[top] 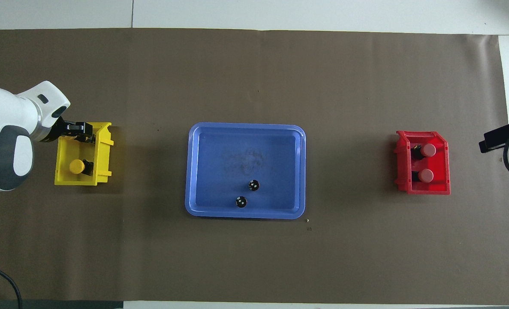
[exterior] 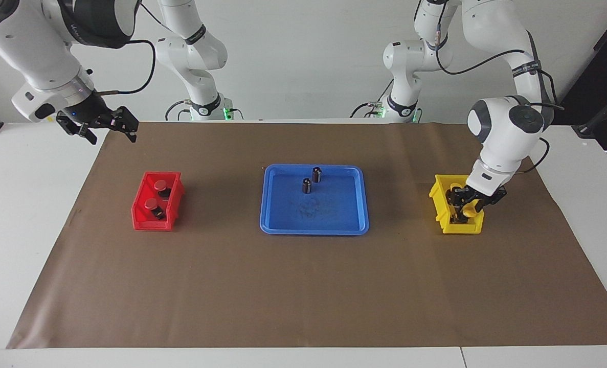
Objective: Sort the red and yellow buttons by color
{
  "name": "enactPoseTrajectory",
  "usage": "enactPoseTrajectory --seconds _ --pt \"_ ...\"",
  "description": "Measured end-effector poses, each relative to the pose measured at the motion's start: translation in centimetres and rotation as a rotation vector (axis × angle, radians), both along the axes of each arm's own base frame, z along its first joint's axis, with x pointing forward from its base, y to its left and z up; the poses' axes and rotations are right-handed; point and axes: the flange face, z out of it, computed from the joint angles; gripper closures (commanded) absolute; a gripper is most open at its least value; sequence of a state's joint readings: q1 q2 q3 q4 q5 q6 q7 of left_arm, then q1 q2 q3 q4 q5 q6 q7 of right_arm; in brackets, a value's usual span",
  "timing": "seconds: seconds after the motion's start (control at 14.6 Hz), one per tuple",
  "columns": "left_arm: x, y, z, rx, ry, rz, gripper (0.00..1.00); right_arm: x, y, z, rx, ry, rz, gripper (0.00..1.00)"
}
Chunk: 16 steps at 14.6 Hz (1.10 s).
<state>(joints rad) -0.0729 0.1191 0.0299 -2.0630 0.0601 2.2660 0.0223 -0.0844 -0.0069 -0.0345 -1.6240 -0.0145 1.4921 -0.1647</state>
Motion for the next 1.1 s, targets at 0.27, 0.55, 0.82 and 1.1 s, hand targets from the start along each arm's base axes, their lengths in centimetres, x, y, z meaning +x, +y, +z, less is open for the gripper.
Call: enactPoseTrajectory --seconds 0.27,0.55,0.82,1.1 --pt "0.8 0.0 2.8 0.001 -0.009 0.003 0.00 0.2 1.9 0.2 -0.001 -0.005 0.032 0.00" --pt "1.5 -0.1 11.2 0.011 0.031 -0.021 0.00 0.1 2.2 0.2 0.000 0.005 0.036 0.00" --pt "0.2 -0.1 18.3 0.013 0.065 -0.080 0.00 0.0 2.3 0.1 0.000 0.012 0.038 0.00" --pt "-1.1 -0.8 22.4 -0.011 0.088 -0.091 0.00 0.1 3.4 0.2 0.000 0.014 0.059 0.00"
